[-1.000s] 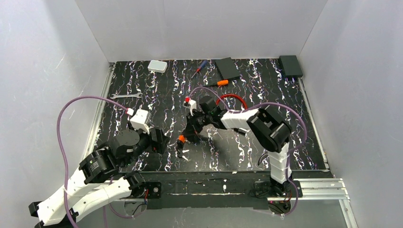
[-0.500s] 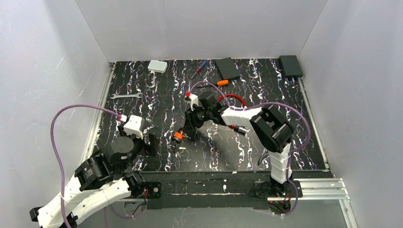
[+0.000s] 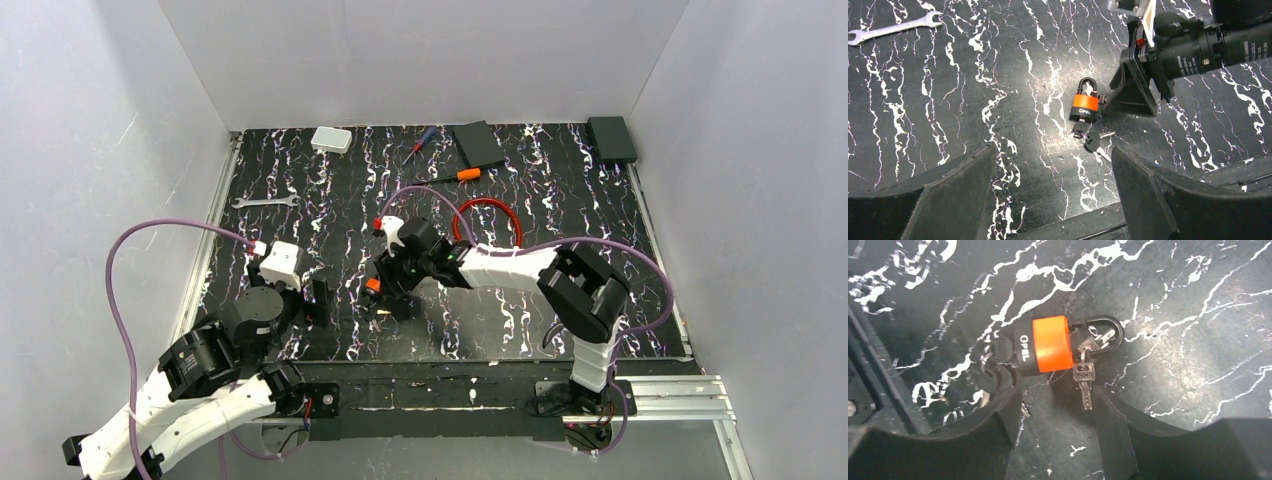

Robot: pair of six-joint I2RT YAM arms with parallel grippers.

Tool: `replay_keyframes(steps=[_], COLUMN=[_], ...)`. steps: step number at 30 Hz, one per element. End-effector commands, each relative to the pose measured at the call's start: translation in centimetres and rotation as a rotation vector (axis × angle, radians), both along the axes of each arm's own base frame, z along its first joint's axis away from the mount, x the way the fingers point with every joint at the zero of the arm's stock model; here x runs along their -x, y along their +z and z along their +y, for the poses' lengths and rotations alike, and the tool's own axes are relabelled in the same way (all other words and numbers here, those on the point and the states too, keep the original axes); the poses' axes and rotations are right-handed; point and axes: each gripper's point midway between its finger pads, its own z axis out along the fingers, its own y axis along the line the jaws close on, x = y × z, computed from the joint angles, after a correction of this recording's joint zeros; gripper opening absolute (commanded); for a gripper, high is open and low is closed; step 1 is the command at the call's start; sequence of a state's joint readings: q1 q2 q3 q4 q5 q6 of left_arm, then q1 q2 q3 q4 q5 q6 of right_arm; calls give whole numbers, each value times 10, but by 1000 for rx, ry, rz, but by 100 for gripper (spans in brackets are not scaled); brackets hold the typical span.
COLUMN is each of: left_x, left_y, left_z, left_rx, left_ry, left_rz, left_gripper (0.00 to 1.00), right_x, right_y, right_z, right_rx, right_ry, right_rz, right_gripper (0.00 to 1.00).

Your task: Unlock with the key

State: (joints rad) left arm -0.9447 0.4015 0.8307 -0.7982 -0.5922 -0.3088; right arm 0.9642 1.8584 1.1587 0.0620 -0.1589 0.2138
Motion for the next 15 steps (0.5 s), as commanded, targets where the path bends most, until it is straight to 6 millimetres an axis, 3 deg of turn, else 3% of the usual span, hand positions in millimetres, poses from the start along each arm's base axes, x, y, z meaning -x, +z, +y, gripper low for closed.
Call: replay_keyframes(steps=[1, 7, 15], left_x=[-1, -2, -2], left_y=[-2, -2, -1], left_z=[9, 9, 10], left_rx=[-30, -31, -34], left_ry=[32, 29, 33], left_rz=[-12, -13, -19], left_gripper=[84, 84, 84], right_x=[-17, -20, -6], right_y=[-17, -34, -51], right_z=[-17, -16, 4], right_rx=[123, 177, 223], right_ry=[-40, 22, 127], right_rz=[-118, -158, -194], right_gripper=[63, 67, 67])
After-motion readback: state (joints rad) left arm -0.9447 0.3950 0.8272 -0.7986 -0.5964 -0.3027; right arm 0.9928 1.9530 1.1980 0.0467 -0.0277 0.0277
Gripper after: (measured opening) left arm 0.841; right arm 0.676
